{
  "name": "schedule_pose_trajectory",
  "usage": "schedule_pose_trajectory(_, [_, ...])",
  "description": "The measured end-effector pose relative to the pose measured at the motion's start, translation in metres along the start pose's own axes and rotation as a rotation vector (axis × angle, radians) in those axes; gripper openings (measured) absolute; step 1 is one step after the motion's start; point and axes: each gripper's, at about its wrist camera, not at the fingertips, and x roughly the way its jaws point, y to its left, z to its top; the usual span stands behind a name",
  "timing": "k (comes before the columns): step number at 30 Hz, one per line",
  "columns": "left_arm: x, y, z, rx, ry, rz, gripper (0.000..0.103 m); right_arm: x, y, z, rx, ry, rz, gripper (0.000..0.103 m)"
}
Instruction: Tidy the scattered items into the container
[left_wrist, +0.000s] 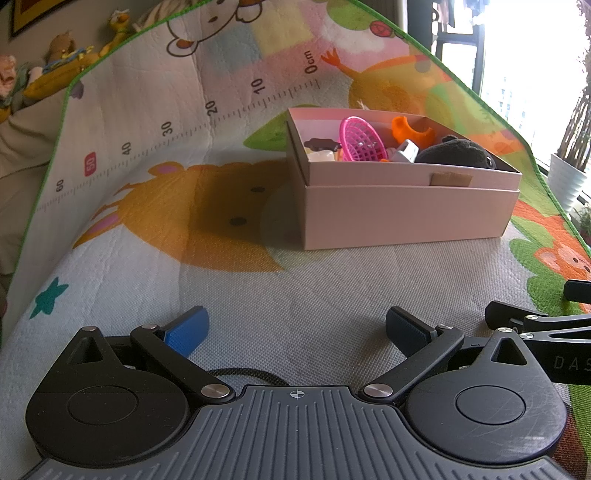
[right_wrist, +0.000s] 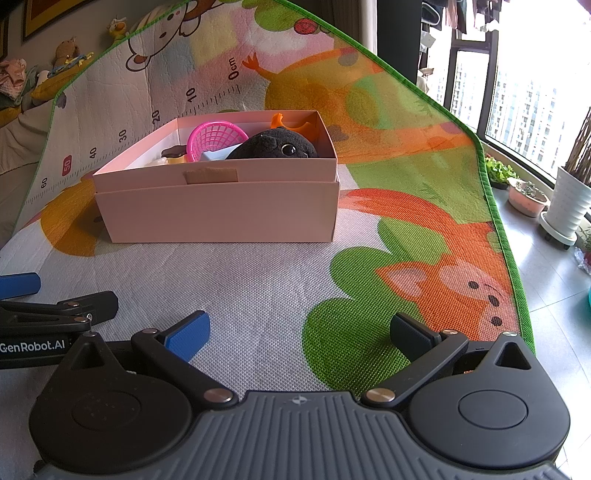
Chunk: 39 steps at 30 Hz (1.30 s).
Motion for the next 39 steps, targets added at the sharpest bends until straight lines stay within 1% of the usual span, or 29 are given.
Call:
schedule_pose_trajectory(22, [0.0001, -0.0001, -0.0003, 0.005, -0.001, 0.004, 0.103, 0.0000, 0.0005, -0.0003, 0.000, 0.000, 0.000, 0.103])
schedule_pose_trajectory(25, [-0.0001, 0.0031, -0.0006, -0.006, -0.001, -0.008, 0.103, 0.0001, 0.0003, -0.0001, 0.001, 0.000, 0.000, 0.103])
schedule_pose_trajectory(28, [-0.0001, 0.0033, 0.0004, 0.002, 0.007, -0.014, 0.103, 0.0001, 0.0003, -0.0001, 0.001, 0.000, 0.000, 0.103])
schedule_pose_trajectory(30, [-0.0003, 0.0048, 0.0029, -0.001, 0.027, -0.023, 0.103, 0.0001, 0.0003, 0.0000, 0.001, 0.000, 0.000, 0.103])
schedule_pose_trajectory(33, [-0.0025, 0.0003, 0.0048, -0.012, 0.059, 0.007, 0.103, 0.0000, 0.0002, 0.0000, 0.002, 0.000, 0.001, 0.103])
schedule_pose_trajectory(39, [-0.0047, 0.0008, 0.0003, -0.021, 0.038, 0.004, 0.103, -0.0001, -0.0001, 0.0002, 0.002, 0.000, 0.001, 0.103])
